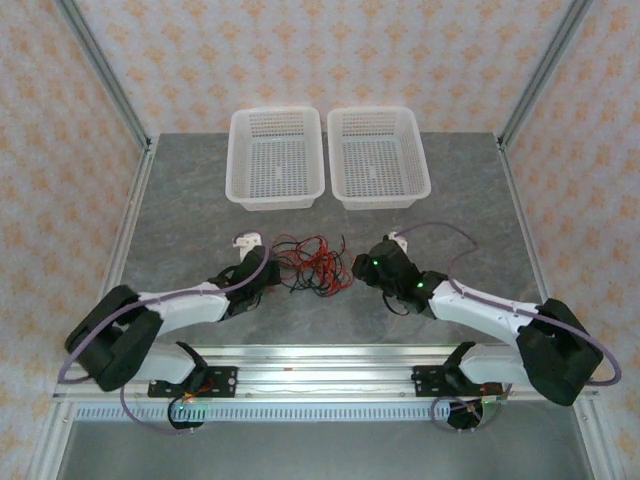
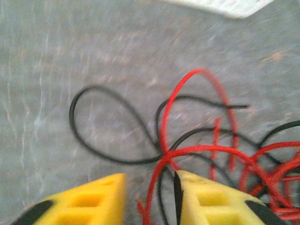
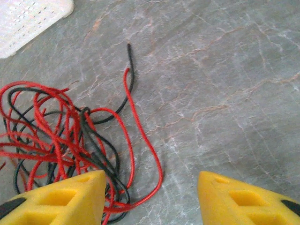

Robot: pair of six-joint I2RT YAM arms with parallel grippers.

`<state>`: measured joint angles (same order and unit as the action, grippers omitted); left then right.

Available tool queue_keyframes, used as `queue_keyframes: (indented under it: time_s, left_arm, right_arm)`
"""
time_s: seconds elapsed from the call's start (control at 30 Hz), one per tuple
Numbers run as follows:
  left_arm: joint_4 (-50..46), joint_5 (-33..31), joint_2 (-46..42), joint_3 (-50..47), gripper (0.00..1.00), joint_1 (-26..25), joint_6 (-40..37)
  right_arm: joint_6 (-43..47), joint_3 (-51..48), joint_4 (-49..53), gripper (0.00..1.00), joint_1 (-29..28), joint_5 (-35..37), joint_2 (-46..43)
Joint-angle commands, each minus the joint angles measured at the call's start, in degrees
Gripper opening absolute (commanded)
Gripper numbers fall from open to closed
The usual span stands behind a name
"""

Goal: Untangle the cables

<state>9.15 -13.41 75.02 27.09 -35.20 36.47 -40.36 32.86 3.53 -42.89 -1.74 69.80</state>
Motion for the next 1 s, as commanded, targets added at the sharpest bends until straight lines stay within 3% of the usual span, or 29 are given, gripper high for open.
queue_keyframes:
  time_s: [0.0,0.13,0.3,0.5,0.8,0.97]
  left_arm:
    - [-7.56,-0.99,-5.39,5.67,0.54,-1.38,-2.54]
    - [-11.94,1.93,-7.44,9.88,0.63,-3.27,-5.66]
    - [-12.52,4.54,-4.12,10.74,0.63,-5.55,-5.39]
    - [-8.99,1.59,2.68,7.96,0.63,-6.11,-1.11]
    - [-6.28,-4.00,13.24,8.28,0.62,-5.78,3.51]
    - [-8.33,-7.86,18.35,9.23,0.62,-5.06,5.95]
  right_arm:
    - [5.61,5.54,5.59,0.58,-2.39,-2.13,0.57]
    - [7.39,10.21,6.29,0.67,-5.92,-3.34,4.69]
    - [6.88,12.11,5.31,0.82,-7.35,-3.32,9.90]
    - [6.61,12.50,6.06,0.84,-8.65,-0.98,14.66]
    - [4.28,12.58,2.97,0.70,-9.70,1.91,24.06]
    - [2.84,14.66,5.18,0.48,-10.68,7.09,29.03]
